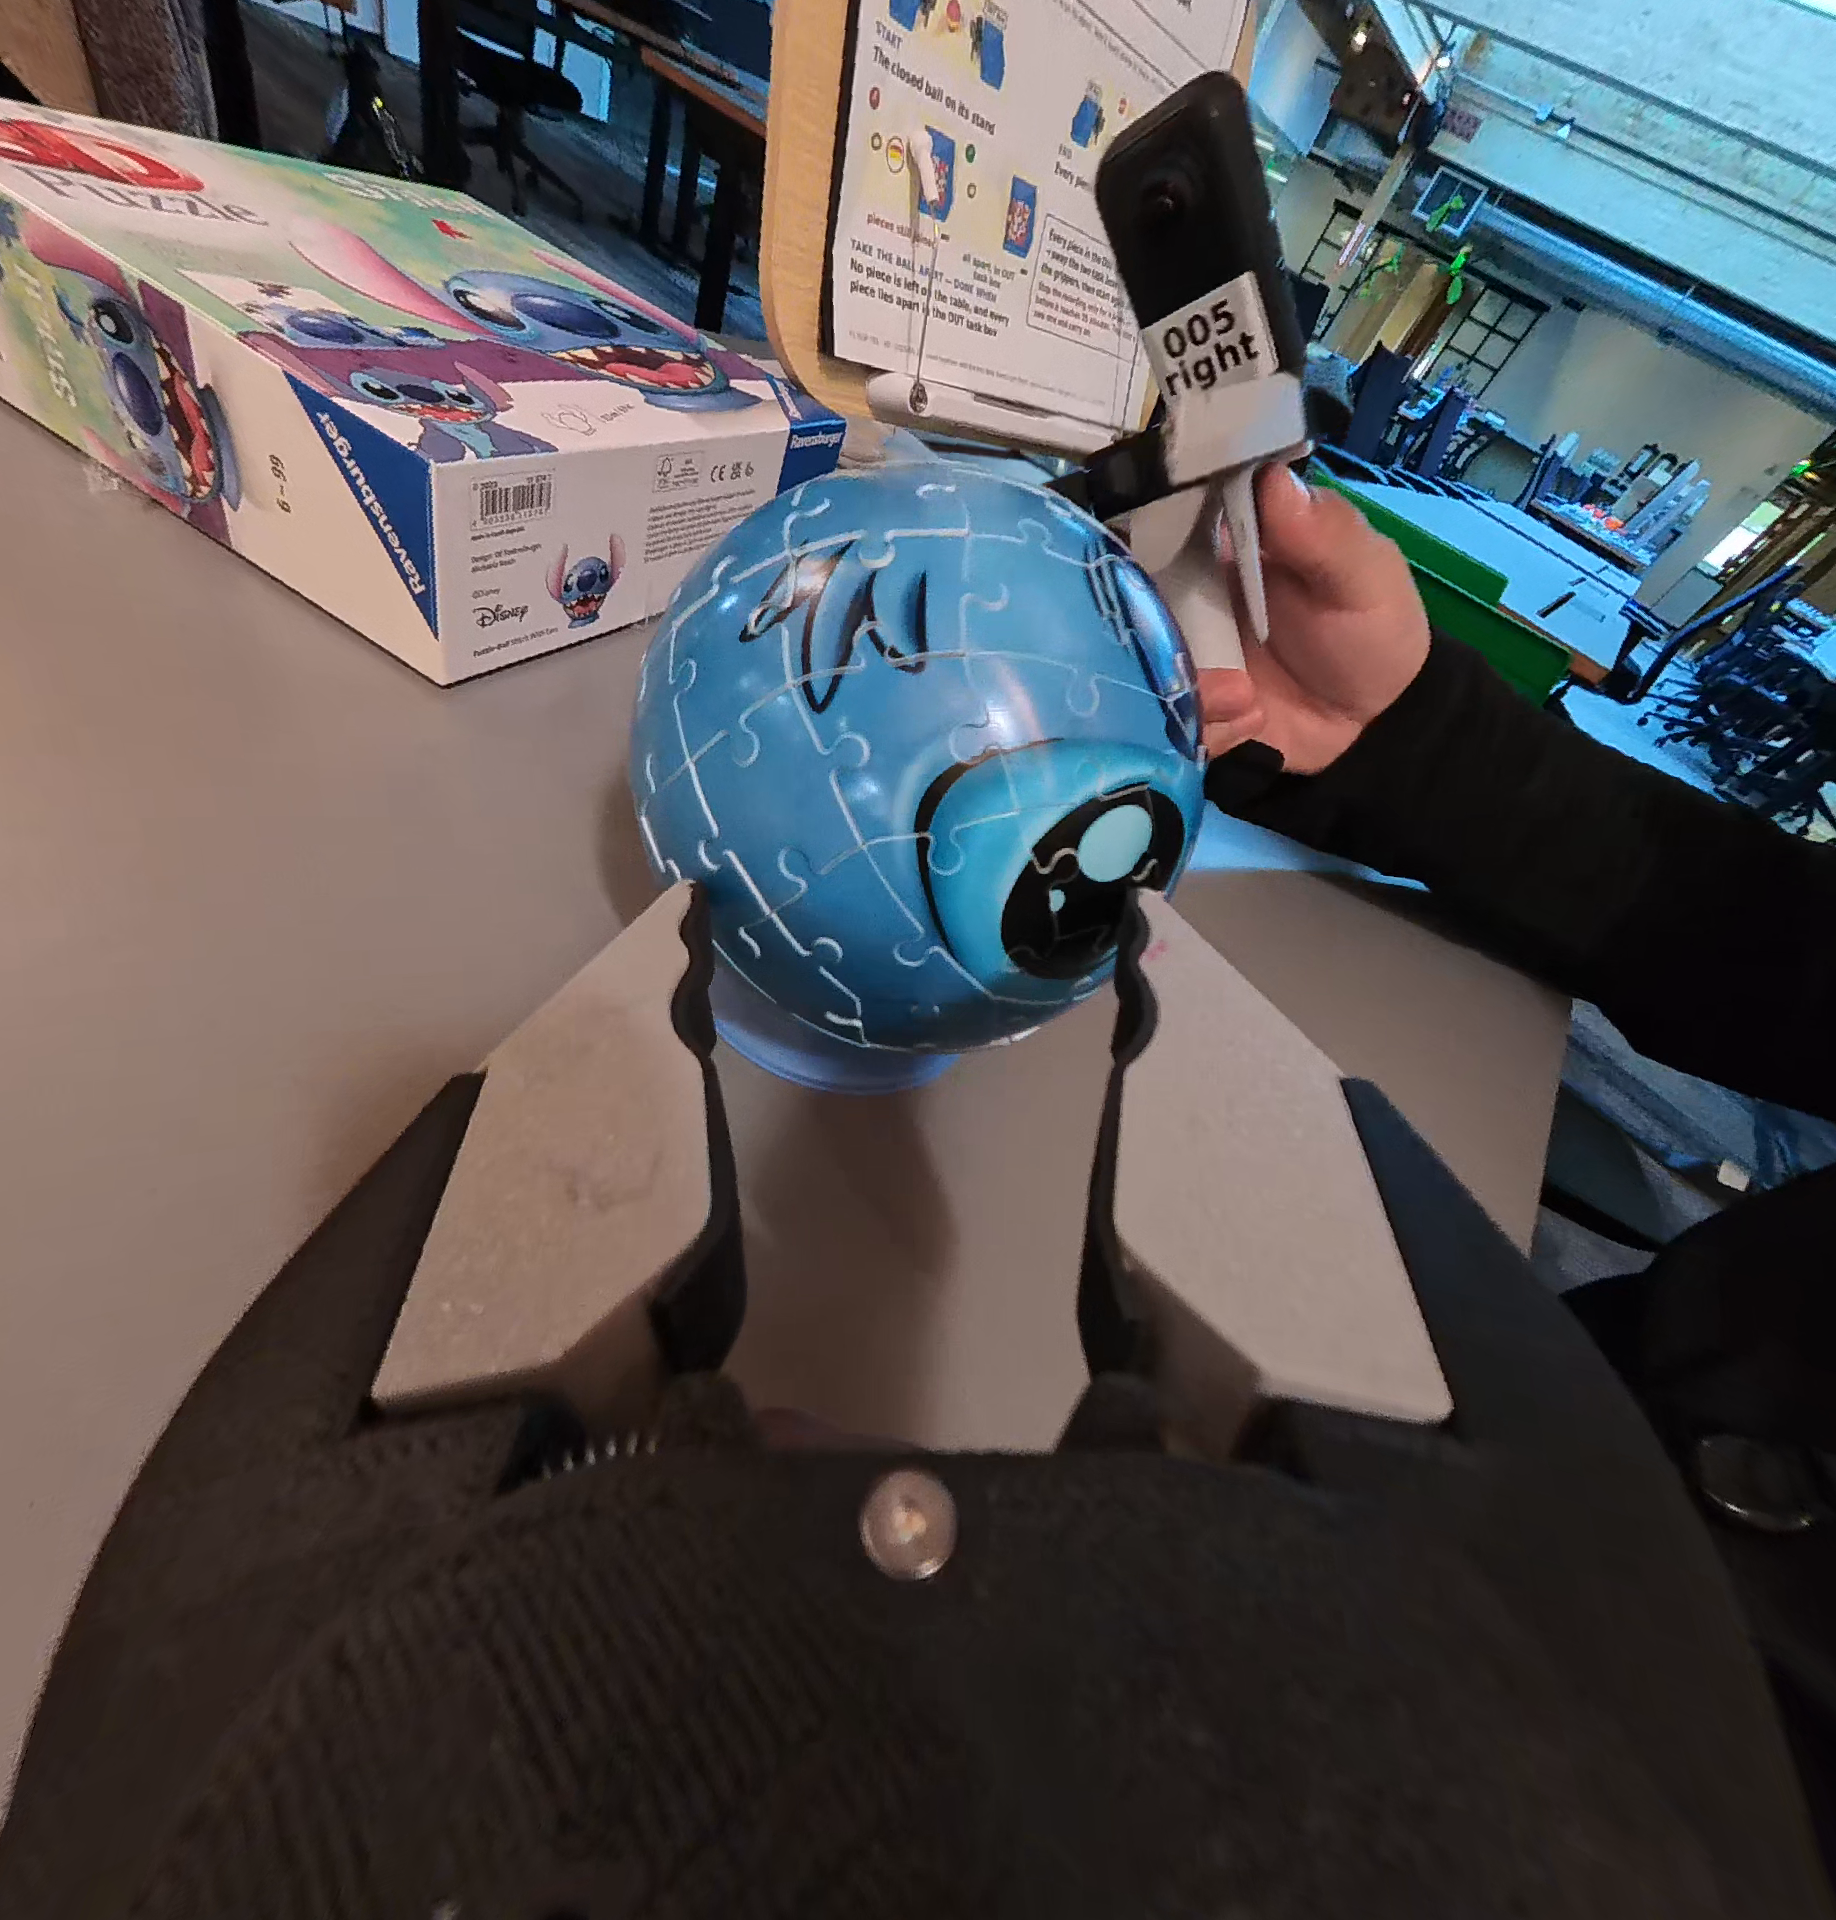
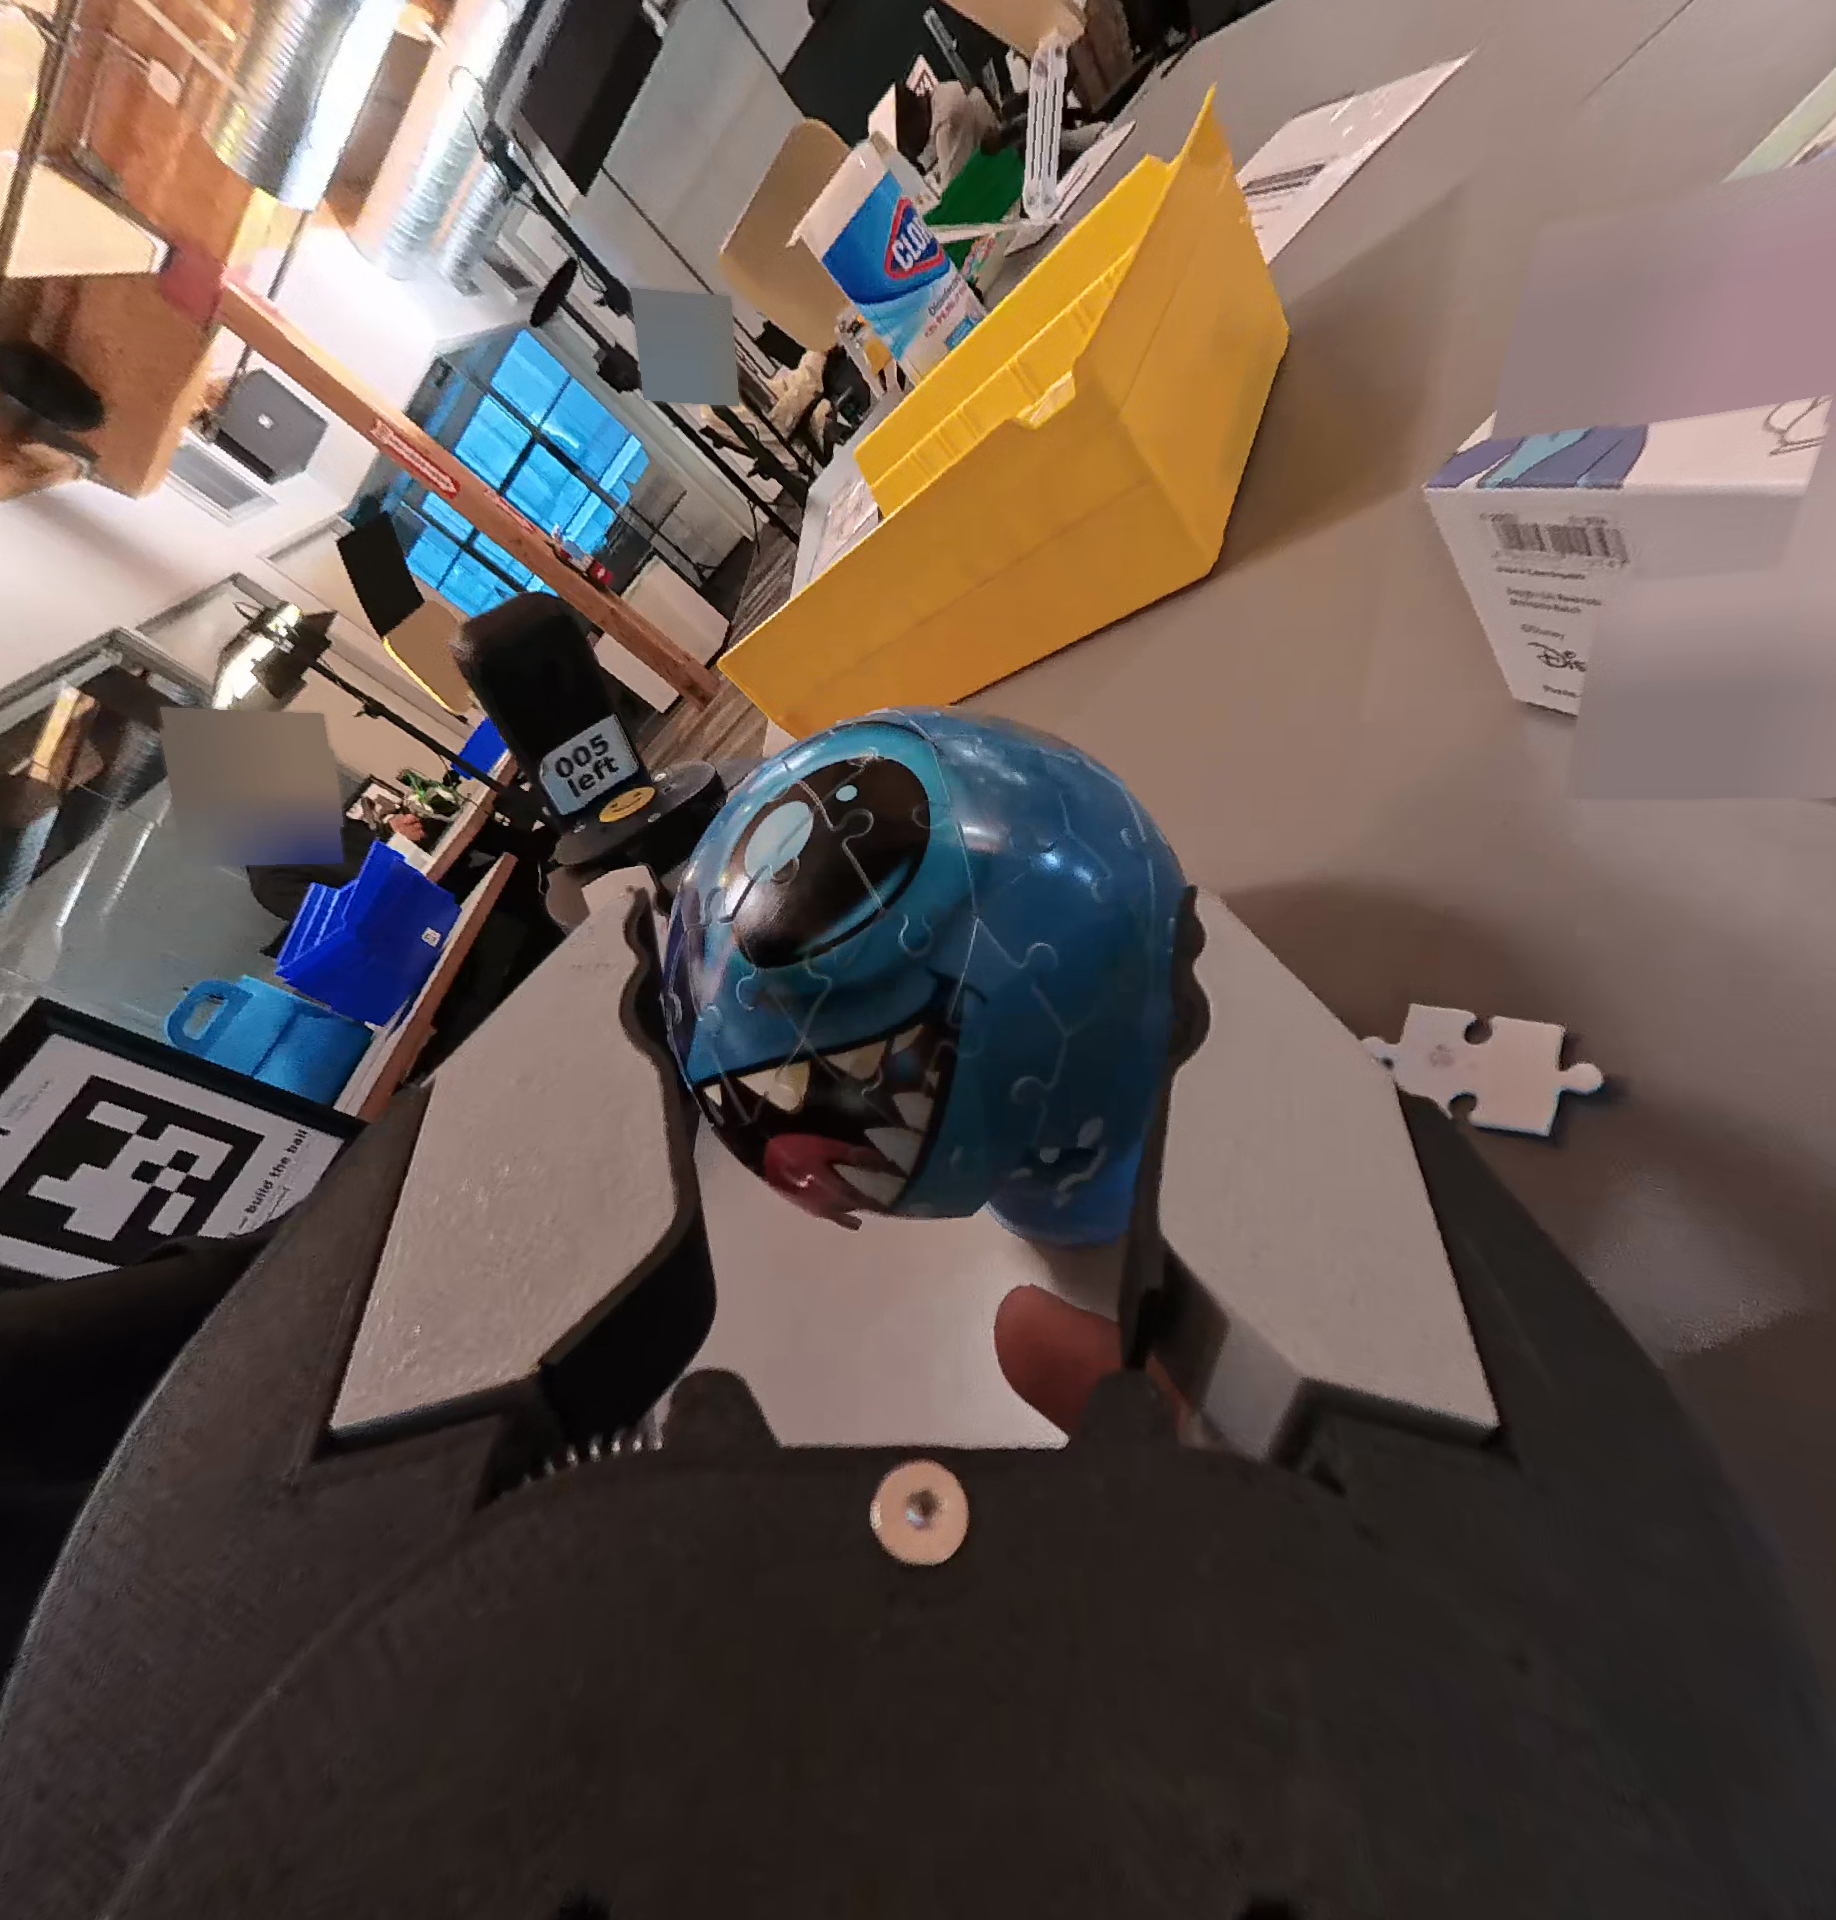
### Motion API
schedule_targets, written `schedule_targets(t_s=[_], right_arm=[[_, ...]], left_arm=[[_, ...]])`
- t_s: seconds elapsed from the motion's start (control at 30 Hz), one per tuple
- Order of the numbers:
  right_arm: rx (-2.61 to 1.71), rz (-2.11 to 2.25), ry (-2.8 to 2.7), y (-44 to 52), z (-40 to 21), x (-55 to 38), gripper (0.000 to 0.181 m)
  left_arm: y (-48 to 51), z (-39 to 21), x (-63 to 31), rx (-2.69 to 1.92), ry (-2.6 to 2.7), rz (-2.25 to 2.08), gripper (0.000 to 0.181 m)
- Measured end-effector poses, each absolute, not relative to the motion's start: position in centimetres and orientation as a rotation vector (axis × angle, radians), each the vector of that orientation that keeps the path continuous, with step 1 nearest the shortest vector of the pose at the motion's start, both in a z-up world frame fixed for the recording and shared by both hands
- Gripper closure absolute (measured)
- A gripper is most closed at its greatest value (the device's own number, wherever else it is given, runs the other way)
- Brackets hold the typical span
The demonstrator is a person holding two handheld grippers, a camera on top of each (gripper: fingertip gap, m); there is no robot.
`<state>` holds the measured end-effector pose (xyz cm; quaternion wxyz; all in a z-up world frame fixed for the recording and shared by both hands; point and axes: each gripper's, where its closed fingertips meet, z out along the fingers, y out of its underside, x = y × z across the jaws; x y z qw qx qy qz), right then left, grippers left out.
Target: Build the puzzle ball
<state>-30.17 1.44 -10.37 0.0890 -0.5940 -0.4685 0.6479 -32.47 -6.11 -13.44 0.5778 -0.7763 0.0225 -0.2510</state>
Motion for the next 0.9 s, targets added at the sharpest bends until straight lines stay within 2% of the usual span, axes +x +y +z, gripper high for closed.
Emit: schedule_targets(t_s=[0.03, 0.23, 0.33, 0.6, 0.8, 0.9], right_arm=[[-1.761, 1.922, -1.391, 1.6, -10.3, -30.1, 0.085], [-1.681, 1.734, -1.456, 2.6, -11.8, -27.5, 0.085], [-1.693, 1.604, -1.468, 3.5, -13.1, -25.6, 0.091], [-1.81, 1.209, -1.619, 2.7, -18.1, -23.0, 0.074], [-1.784, 0.972, -1.524, 3.1, -18.6, -24.4, 0.078], [-1.796, 0.9, -1.529, 2.9, -19.3, -24.8, 0.072]], left_arm=[[-6.1, -13.5, -32.4, -1.815, 0.053, -0.589, 0.105], [-7.0, -13.2, -32.9, -1.793, 0.056, -0.565, 0.106], [-7.7, -12.9, -33.6, -1.761, 0.02, -0.578, 0.107], [-8.6, -12.6, -34.7, -1.736, -0.018, -0.488, 0.111], [-8.4, -13.1, -34.4, -1.775, 0.001, -0.402, 0.111], [-8.4, -13.2, -34.2, -1.785, 0.01, -0.398, 0.111]])
